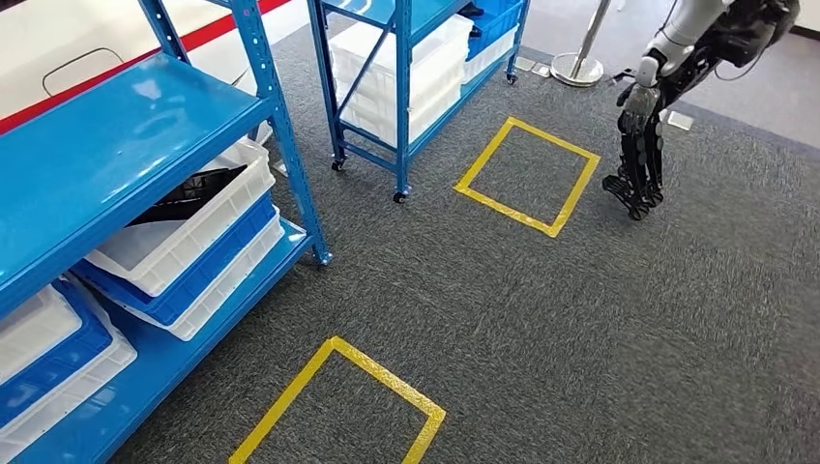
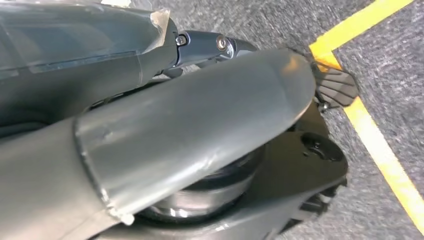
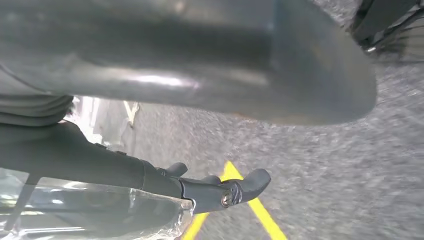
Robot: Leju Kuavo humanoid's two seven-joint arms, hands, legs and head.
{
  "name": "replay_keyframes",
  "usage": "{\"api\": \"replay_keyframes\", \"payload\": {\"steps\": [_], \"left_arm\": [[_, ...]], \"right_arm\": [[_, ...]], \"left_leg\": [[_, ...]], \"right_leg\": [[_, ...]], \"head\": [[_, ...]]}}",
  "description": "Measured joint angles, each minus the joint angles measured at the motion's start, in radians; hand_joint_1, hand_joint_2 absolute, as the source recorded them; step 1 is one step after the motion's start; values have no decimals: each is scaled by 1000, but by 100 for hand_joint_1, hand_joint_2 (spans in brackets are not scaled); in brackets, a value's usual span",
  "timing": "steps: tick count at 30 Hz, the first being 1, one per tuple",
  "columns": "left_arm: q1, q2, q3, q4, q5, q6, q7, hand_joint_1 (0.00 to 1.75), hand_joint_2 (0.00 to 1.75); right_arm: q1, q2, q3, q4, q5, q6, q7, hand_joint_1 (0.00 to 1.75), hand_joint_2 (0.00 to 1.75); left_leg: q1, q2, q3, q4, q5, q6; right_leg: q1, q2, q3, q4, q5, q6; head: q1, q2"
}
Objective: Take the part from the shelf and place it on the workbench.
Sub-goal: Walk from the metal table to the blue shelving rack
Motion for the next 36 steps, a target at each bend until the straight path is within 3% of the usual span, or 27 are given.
{"api": "replay_keyframes", "payload": {"steps": [2,4,5,6,8,10,12,13,14,15,17,19,20,22,23,24,26,28,30,32,34,35,36], "left_arm": [[-2,-1,0,0,1,-3,-9,0,0],[-3,-1,0,0,3,-8,-15,0,0],[-3,-2,0,0,5,-12,-19,0,0],[-3,-2,0,0,7,-16,-23,0,0],[-4,-3,1,0,11,-21,-31,0,0],[-5,-3,3,0,11,-24,-35,0,0],[-4,-3,4,0,12,-30,-40,0,0],[-3,-2,5,1,14,-34,-43,0,0],[-1,-2,5,1,16,-38,-46,0,0],[0,-1,5,2,18,-42,-49,0,0],[0,0,7,2,21,-48,-57,0,0],[-1,0,10,2,24,-52,-64,0,0],[0,0,12,2,26,-54,-66,0,0],[3,1,16,2,29,-53,-67,0,0],[6,2,16,2,30,-53,-68,0,0],[8,2,17,3,30,-53,-69,0,0],[10,4,18,3,30,-55,-72,0,0],[9,3,18,3,30,-58,-75,0,0],[7,1,18,3,30,-62,-76,0,0],[4,-1,19,3,30,-64,-77,0,0],[2,-2,20,3,30,-65,-77,0,0],[1,-3,20,3,30,-65,-77,0,0],[1,-3,21,3,30,-65,-77,0,0]], "right_arm": [[3,-1,0,0,4,0,-4,0,0],[6,-4,0,0,6,0,-4,0,0],[7,-5,-1,0,7,0,-5,0,0],[7,-7,-1,0,8,1,-6,0,0],[6,-8,0,0,9,2,-7,0,0],[5,-9,0,0,9,2,-8,0,0],[3,-9,-1,0,11,3,-9,0,0],[2,-9,-1,0,13,3,-9,0,0],[1,-9,-1,-1,16,3,-9,0,0],[1,-9,-1,-1,18,3,-9,0,0],[5,-10,0,-1,23,3,-9,0,0],[8,-11,0,-1,26,3,-9,0,0],[8,-11,0,-1,27,3,-9,0,0],[4,-11,0,-1,29,3,-9,0,0],[2,-11,0,-1,30,3,-9,0,0],[1,-11,0,-1,31,3,-10,0,0],[0,-11,0,-1,34,3,-10,0,0],[-1,-11,0,-1,35,3,-11,0,0],[-3,-11,0,-1,37,3,-12,0,0],[-1,-11,0,-1,38,3,-12,0,0],[4,-13,0,-1,39,3,-12,0,0],[5,-14,-1,-1,40,3,-12,0,0],[6,-15,-1,-1,40,3,-12,0,0]], "left_leg": [[3,-24,-2,-1,4,6],[2,-54,-3,0,5,7],[3,-69,-3,0,5,6],[4,-84,-1,0,6,5],[3,-113,0,3,6,-1],[0,-133,-3,6,7,-10],[-1,-150,-9,5,10,-20],[0,-145,-13,8,9,-24],[-1,-123,-21,23,-2,-28],[-1,-92,-36,56,-25,-33],[-2,-32,-95,185,-98,-40],[-1,-17,-147,297,-139,-44],[-1,-13,-147,299,-130,-43],[-1,8,-83,187,-68,-38],[-4,35,-42,112,-43,-33],[-7,55,-11,53,-24,-28],[-15,70,6,10,-19,-19],[-14,41,4,4,-11,-9],[-8,17,5,-7,0,4],[-3,-10,4,-11,7,13],[-3,-42,1,-10,11,14],[-2,-59,1,-10,12,13],[-1,-74,1,-9,13,11]], "right_leg": [[-5,53,-64,135,-59,-4],[-6,65,-118,237,-87,1],[-6,68,-117,228,-74,9],[-8,73,-96,178,-46,18],[-14,109,-32,27,21,32],[-17,133,-4,-50,51,25],[-16,116,-1,-54,56,7],[-18,105,1,-55,59,-1],[-20,94,2,-56,63,-9],[-22,82,2,-57,65,-17],[-16,54,1,-58,64,-26],[-12,21,0,-57,62,-29],[-11,7,0,-57,61,-30],[-9,-16,3,-57,59,-31],[-6,-24,6,-57,57,-31],[-2,-32,7,-57,54,-28],[5,-50,9,-57,51,-22],[6,-65,10,-57,47,-13],[4,-22,-4,-19,21,-7],[-1,43,-58,102,-38,-9],[-4,64,-118,226,-81,-7],[-5,66,-127,243,-79,0],[-6,68,-119,222,-63,9]], "head": [[3,0],[3,0],[3,0],[3,0],[4,0],[5,0],[4,0],[3,0],[0,0],[-4,0],[-11,0],[-11,0],[-11,0],[-11,0],[-11,0],[-10,0],[-10,0],[-10,0],[-8,0],[-5,0],[-4,0],[-3,0],[-3,0]]}}
